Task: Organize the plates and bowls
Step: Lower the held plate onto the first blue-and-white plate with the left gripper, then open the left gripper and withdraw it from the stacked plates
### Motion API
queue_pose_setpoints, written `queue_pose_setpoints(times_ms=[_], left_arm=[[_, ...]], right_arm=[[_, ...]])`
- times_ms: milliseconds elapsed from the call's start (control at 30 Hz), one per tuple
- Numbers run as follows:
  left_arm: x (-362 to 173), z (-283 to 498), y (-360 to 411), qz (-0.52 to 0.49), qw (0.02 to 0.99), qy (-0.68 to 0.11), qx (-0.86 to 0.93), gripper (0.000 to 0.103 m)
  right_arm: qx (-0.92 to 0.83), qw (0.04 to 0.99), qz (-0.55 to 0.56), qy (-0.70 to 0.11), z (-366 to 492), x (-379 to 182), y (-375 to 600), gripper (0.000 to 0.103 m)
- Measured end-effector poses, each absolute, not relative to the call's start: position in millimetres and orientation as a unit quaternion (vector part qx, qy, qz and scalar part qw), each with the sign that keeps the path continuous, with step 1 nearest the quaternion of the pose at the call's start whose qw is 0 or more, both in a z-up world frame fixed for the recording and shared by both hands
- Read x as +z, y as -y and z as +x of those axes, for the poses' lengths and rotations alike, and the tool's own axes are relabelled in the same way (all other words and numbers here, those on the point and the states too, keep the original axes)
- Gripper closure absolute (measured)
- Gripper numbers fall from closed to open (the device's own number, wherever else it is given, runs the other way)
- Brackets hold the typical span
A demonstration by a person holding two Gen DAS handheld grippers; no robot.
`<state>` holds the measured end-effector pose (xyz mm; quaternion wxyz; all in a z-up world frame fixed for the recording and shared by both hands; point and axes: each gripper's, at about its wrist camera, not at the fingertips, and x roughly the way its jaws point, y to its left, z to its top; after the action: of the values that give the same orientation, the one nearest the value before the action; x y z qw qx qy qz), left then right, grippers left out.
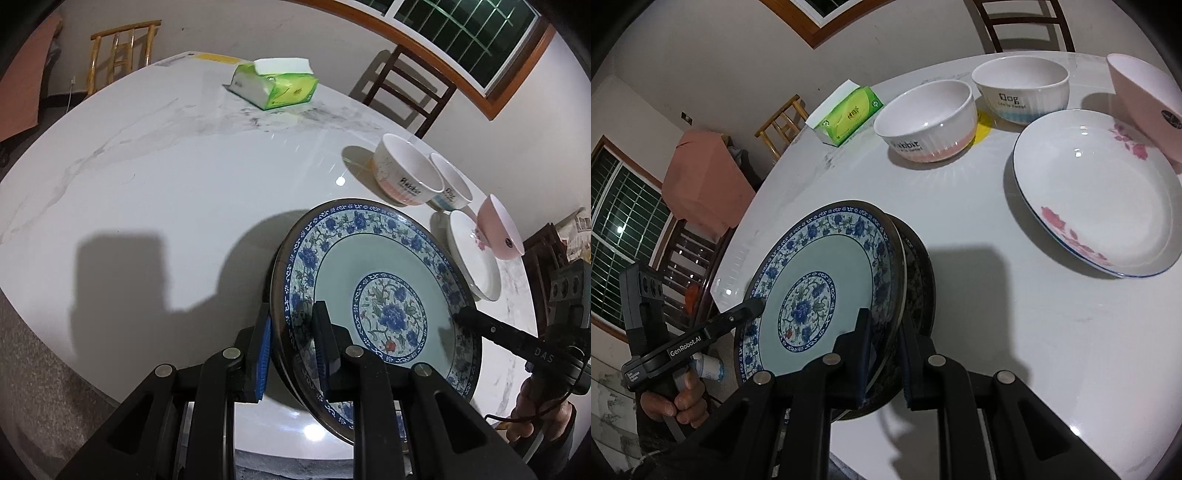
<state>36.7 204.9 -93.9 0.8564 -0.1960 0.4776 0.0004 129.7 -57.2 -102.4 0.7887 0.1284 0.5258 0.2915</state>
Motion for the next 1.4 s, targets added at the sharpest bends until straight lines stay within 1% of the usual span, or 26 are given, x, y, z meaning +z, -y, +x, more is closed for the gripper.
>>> queue_pose_setpoints(times_ms=[233, 433, 567, 633, 733, 933, 1100, 1200, 1267, 1400], left_arm=[[-107.1, 45.0, -209.9, -0.205, 0.851, -0.483, 0.002, 0.085], [-108.9, 45.5, -208.1, -0.191, 0.855, -0.483, 0.005, 0.085], [-114.5, 46.9, -206.7, -0.18, 0.85, -0.495, 0.013, 0.085], [-116.9, 46.4, -205.4, -0.176, 0.85, -0.497, 0.014, 0.086], [-115.3, 45.7, -202.4, -0.166, 0.853, -0.494, 0.015, 0.087], [-114.7, 46.3, -203.3, -0.163, 0.855, -0.493, 0.018, 0.087], [-113.8, 46.4, -201.0, -0.161, 0.857, -0.489, 0.024, 0.087], [-110.4, 45.6, -200.2, -0.157, 0.861, -0.483, 0.03, 0.082], [-107.7, 44.8, -200.4, -0.154, 0.863, -0.479, 0.041, 0.07], [-101.2, 42.5, -199.2, -0.141, 0.869, -0.47, 0.06, 0.06]], right_arm=[[0.284, 0.793, 0.11, -0.527, 136.4, -107.5, 45.7, 0.087], [0.274, 0.789, 0.113, -0.538, 137.2, -114.3, 43.9, 0.086], [0.266, 0.798, 0.087, -0.533, 136.6, -110.8, 38.0, 0.085], [0.265, 0.804, 0.072, -0.527, 135.4, -107.8, 34.1, 0.079], [0.263, 0.813, 0.046, -0.517, 132.0, -103.5, 28.2, 0.073], [0.254, 0.821, 0.009, -0.512, 128.9, -101.4, 17.9, 0.069], [0.243, 0.823, -0.037, -0.512, 125.8, -98.1, 9.9, 0.067], [0.236, 0.825, -0.055, -0.511, 124.3, -98.0, 5.6, 0.066], [0.232, 0.825, -0.062, -0.511, 124.1, -98.0, 4.6, 0.064], [0.225, 0.827, -0.065, -0.511, 124.8, -98.5, 6.5, 0.062]])
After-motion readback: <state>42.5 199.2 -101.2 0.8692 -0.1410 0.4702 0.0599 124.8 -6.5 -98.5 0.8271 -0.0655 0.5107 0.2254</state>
